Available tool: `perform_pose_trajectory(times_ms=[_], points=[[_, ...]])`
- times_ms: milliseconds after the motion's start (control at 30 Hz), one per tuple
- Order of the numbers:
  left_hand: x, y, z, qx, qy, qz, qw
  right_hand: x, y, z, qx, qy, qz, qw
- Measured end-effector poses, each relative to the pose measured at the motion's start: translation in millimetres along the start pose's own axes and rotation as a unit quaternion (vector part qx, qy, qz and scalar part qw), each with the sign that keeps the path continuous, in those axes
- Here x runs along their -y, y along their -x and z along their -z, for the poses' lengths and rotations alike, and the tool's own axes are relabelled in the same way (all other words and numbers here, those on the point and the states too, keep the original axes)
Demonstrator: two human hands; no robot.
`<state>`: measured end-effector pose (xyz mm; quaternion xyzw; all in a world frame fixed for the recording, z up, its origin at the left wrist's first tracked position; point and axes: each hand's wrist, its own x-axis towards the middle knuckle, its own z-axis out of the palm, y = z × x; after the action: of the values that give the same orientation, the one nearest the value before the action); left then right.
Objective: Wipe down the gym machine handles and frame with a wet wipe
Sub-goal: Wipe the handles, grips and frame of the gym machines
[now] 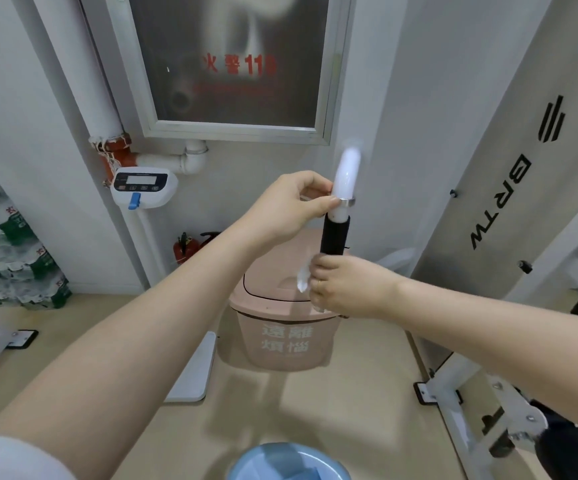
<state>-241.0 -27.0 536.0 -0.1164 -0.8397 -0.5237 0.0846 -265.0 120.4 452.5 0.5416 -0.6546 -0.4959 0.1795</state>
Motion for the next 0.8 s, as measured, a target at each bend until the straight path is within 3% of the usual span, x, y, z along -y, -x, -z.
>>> perform_pose_trajectory(times_ms=[200,500,600,700,800], points=[[0,-4,-6,0.014,0.019,-0.001,1.000,-34,29,-1,-0.118,0.080,-0.123,0.982],[1,-5,-11,0.032,0.039,0.003,0.999,15,13,-5,0.088,0.075,-0.002,0.993],[0,-7,-14,0.045,0.051,0.011,0.998,-14,23,9,-0.011,0.021,-0.078,0.997],[-3,-9,-14,0.051,0.048,0.022,0.997,-39,39,12,-0.097,0.055,-0.150,0.982],[-4,-11,-12,0.057,0.025,0.017,0.998,-30,32,15,-0.055,0.069,-0.129,0.988]])
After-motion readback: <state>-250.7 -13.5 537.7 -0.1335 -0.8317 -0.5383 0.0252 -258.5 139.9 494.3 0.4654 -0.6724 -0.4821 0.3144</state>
